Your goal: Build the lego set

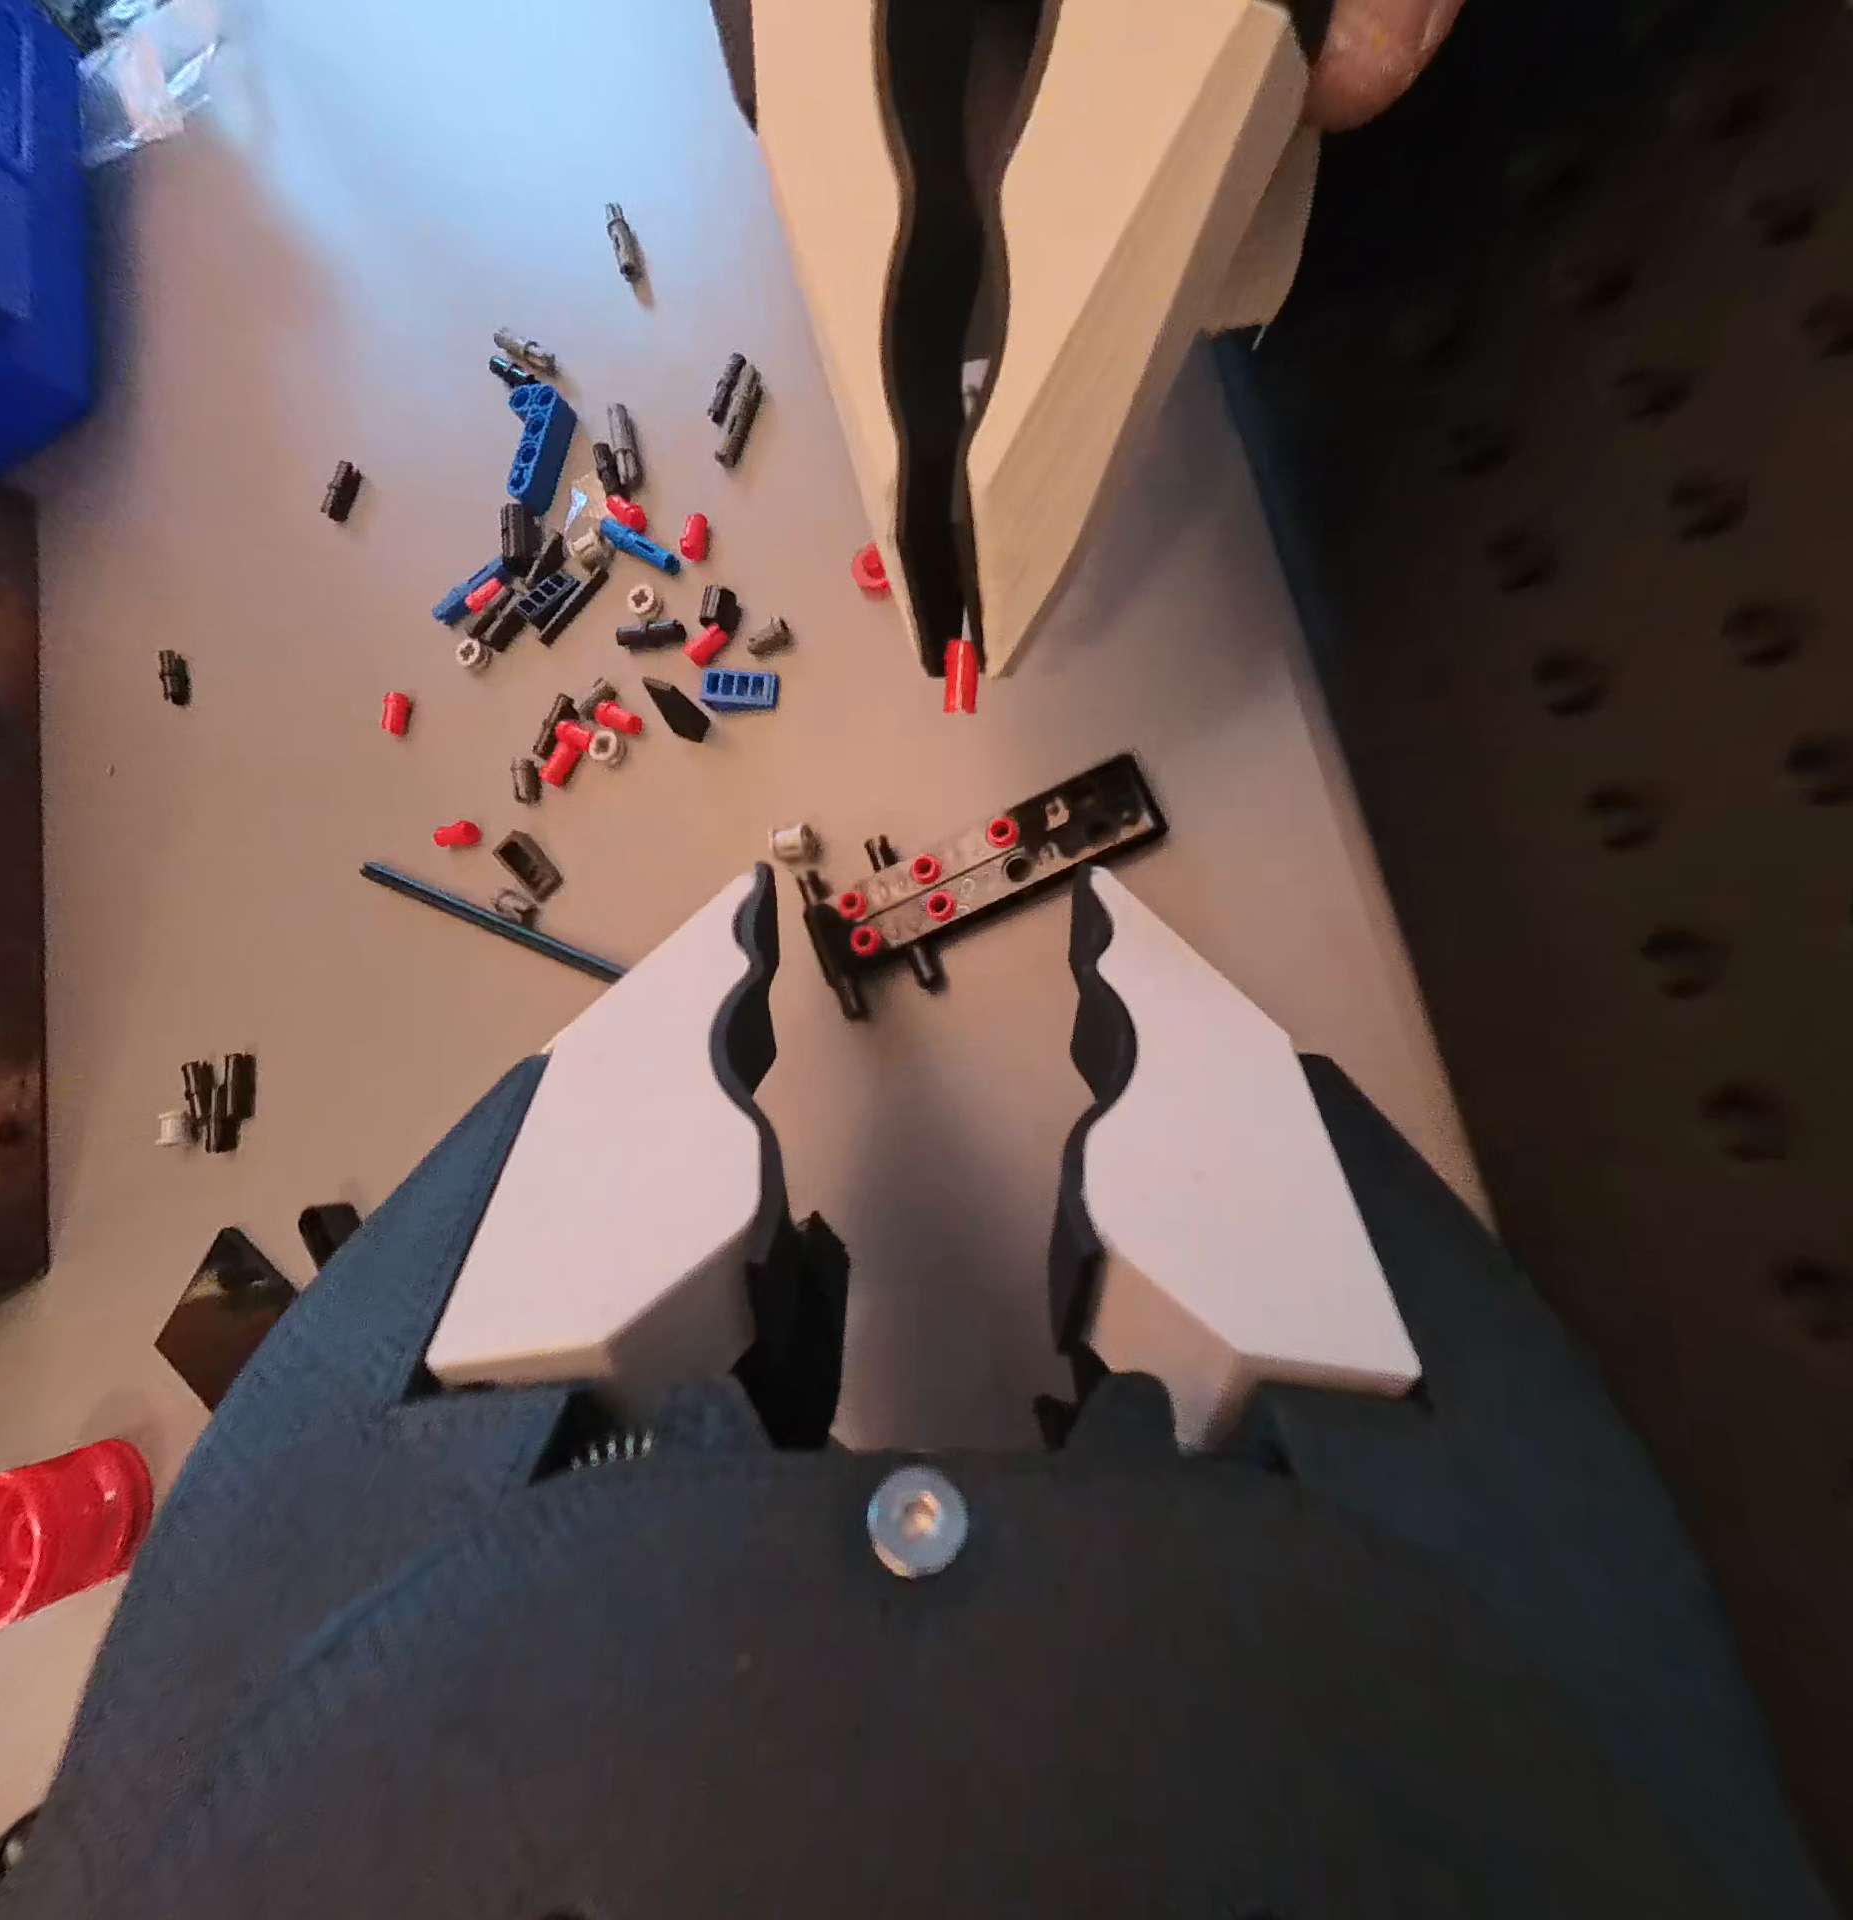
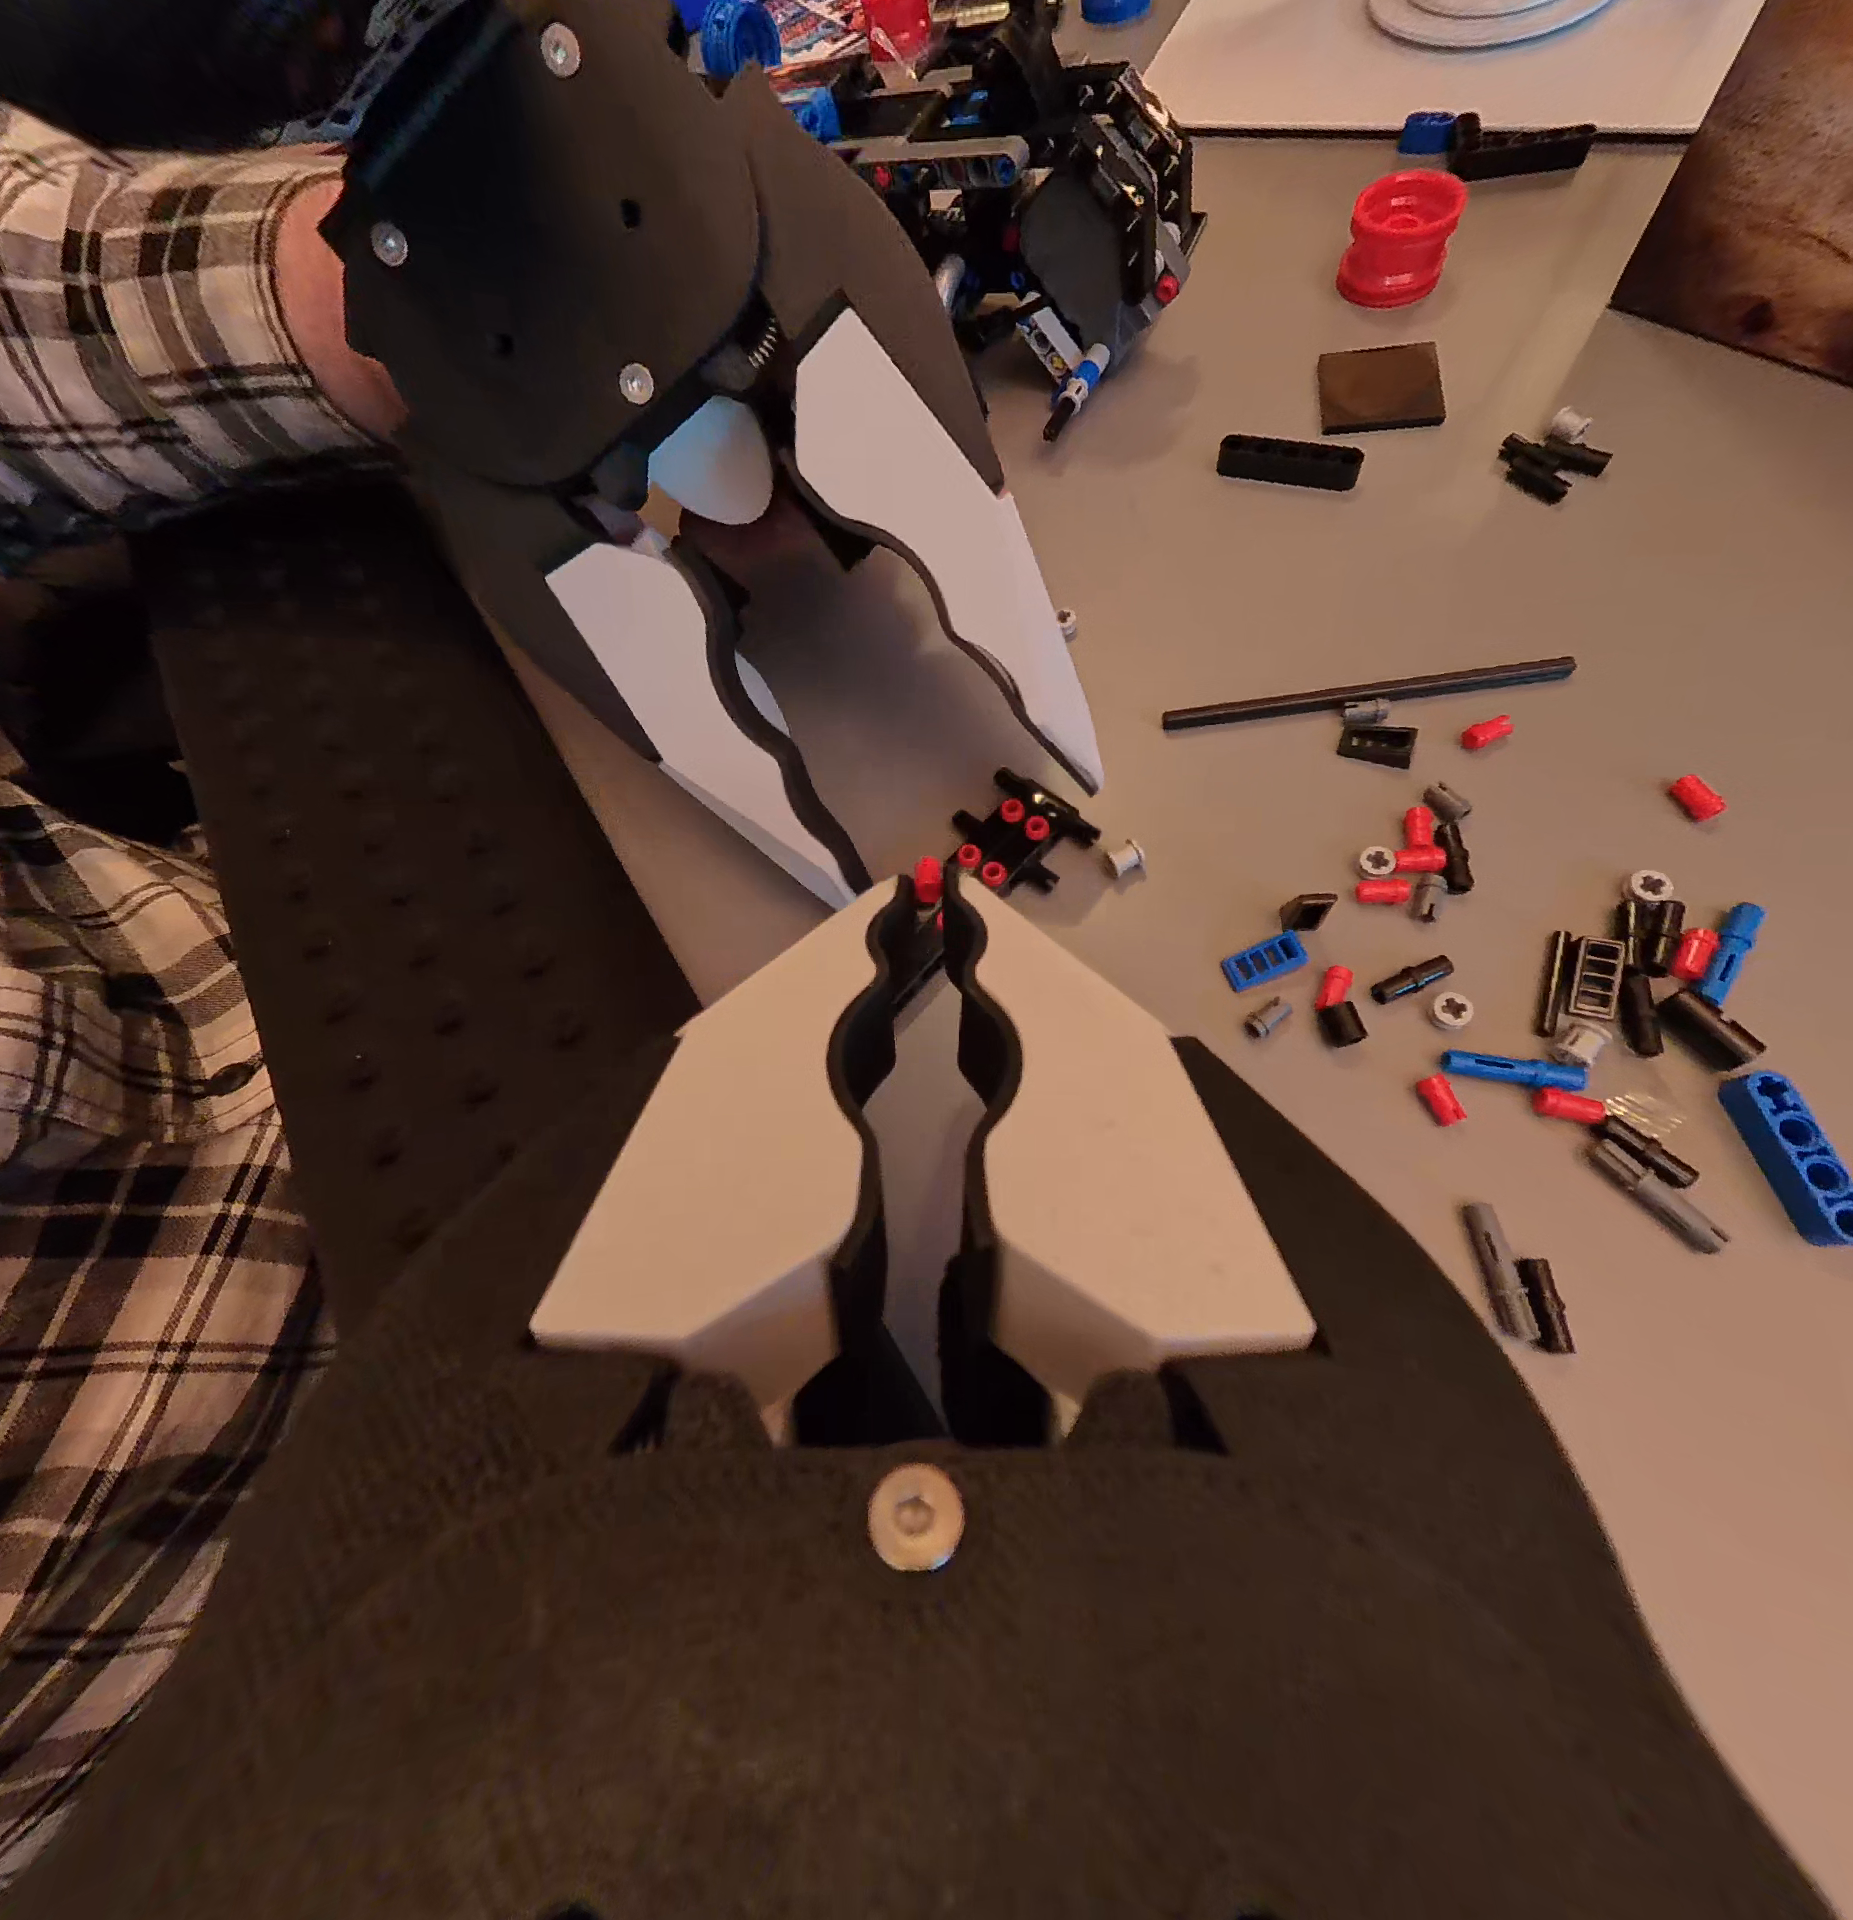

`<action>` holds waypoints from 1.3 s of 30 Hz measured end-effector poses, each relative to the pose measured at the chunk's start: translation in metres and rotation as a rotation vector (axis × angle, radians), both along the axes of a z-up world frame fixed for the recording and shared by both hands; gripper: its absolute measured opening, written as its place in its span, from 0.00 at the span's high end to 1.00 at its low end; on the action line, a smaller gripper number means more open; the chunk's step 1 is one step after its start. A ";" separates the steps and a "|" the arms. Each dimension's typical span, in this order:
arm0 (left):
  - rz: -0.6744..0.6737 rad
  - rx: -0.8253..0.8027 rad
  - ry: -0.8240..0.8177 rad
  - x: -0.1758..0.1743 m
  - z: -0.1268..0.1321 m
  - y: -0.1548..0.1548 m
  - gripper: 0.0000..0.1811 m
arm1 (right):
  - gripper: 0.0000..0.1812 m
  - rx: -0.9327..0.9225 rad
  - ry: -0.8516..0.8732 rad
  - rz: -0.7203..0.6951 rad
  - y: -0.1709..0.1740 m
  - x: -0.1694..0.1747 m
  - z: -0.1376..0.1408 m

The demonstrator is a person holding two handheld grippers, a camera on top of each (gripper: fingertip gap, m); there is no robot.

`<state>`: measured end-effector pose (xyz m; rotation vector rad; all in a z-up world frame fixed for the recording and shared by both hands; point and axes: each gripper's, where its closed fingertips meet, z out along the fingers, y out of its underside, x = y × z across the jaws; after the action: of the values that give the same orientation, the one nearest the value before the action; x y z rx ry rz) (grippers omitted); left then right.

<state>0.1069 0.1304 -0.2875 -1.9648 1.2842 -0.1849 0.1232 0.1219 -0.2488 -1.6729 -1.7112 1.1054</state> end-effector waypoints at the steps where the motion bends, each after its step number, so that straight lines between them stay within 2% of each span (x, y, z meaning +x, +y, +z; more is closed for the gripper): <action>1: 0.017 0.008 0.006 0.001 0.000 0.003 0.70 | 0.99 0.005 -0.003 -0.003 0.001 0.001 0.000; 6: 0.062 0.037 0.047 -0.001 0.000 0.009 0.75 | 0.98 0.045 -0.033 -0.007 0.006 0.010 -0.005; 9: 0.059 0.017 0.041 -0.002 -0.003 0.007 0.87 | 0.98 0.086 -0.064 0.009 0.005 0.011 -0.010; 25: 0.001 -0.053 -0.048 -0.001 -0.001 0.000 0.90 | 0.98 0.435 -0.290 0.242 0.003 -0.009 -0.028; 39: 0.000 -0.066 -0.109 0.000 0.000 0.001 0.93 | 0.99 0.683 -0.468 0.450 0.006 -0.010 -0.039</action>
<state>0.1073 0.1315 -0.2880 -1.9819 1.2209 -0.3337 0.1133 0.1279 -0.2880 -1.1788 -2.4752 0.1977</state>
